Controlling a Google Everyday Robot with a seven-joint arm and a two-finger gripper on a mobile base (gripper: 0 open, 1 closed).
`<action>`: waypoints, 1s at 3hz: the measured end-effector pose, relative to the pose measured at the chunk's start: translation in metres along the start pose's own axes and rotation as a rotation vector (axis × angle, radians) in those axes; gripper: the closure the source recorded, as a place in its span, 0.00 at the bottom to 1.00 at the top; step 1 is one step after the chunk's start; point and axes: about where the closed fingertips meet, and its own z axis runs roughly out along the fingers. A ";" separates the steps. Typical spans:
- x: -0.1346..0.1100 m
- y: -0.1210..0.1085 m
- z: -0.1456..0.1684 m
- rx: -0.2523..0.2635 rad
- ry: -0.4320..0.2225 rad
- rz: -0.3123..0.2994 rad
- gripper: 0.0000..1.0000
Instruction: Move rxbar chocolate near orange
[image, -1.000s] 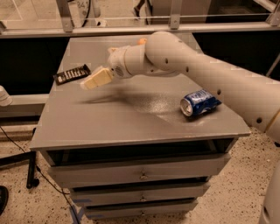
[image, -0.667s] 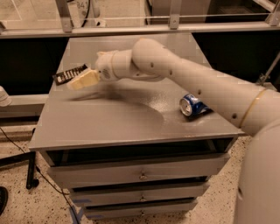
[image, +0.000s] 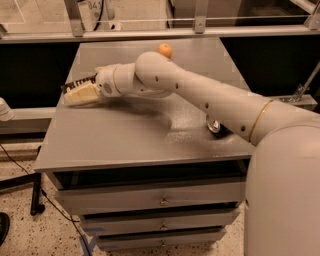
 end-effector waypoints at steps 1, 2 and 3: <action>0.000 -0.003 0.007 0.013 0.018 -0.004 0.41; 0.007 -0.005 0.005 0.028 0.051 -0.013 0.65; 0.004 -0.014 -0.011 0.054 0.061 -0.038 0.87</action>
Offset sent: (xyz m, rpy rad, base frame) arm 0.0081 -0.0103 -0.0146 -0.0989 -0.0041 -0.0421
